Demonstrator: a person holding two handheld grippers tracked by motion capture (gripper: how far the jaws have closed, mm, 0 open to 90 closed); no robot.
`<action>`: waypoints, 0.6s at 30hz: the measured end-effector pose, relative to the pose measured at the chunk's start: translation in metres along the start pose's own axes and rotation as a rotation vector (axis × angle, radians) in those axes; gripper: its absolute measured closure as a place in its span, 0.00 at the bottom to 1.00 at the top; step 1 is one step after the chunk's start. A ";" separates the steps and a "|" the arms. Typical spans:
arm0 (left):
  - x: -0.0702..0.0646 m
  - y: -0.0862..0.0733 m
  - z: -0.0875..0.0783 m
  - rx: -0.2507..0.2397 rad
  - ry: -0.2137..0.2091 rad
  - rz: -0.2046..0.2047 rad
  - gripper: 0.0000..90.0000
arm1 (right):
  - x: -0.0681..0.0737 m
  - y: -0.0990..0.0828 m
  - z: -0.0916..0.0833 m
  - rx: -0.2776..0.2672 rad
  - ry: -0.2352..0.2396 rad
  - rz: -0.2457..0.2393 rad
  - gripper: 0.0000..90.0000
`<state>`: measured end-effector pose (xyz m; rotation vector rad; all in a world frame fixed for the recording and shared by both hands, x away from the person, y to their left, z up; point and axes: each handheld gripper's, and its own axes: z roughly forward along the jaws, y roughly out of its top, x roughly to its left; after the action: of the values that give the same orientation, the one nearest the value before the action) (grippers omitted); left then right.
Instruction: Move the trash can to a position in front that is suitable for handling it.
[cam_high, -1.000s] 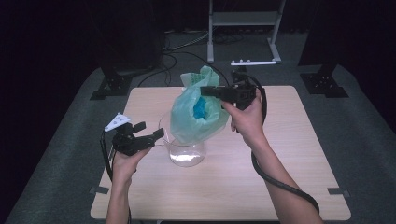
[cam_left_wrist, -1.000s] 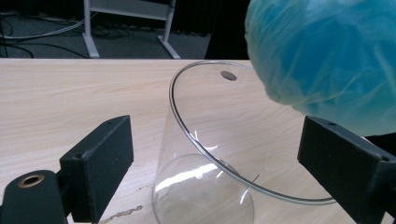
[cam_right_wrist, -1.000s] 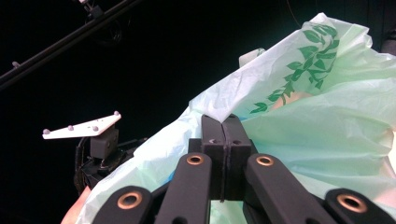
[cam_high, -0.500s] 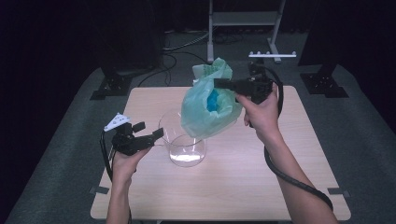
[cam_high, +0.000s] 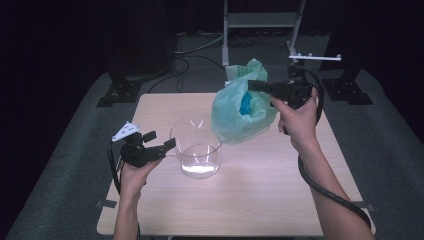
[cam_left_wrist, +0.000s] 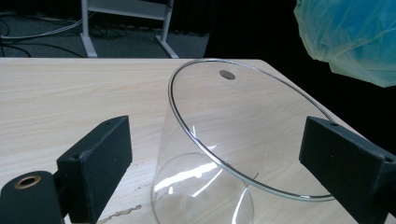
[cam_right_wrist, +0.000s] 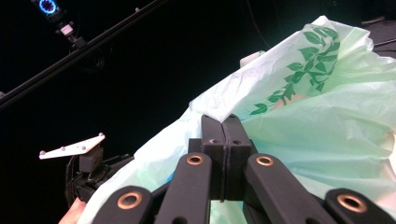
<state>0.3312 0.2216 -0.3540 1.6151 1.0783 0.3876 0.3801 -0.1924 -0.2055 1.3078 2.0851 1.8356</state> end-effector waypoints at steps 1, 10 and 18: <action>0.000 0.000 0.000 -0.001 -0.002 0.000 0.09 | -0.002 0.000 -0.002 -0.002 -0.004 0.009 1.00; -0.002 0.000 0.004 0.003 -0.018 0.003 0.09 | -0.025 -0.006 -0.018 -0.022 -0.032 0.053 1.00; -0.003 0.000 0.007 0.005 -0.015 0.009 0.09 | -0.051 -0.019 -0.026 -0.027 -0.056 0.110 1.00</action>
<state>0.3345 0.2152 -0.3556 1.6252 1.0616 0.3789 0.3872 -0.2426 -0.2378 1.4775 1.9917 1.8390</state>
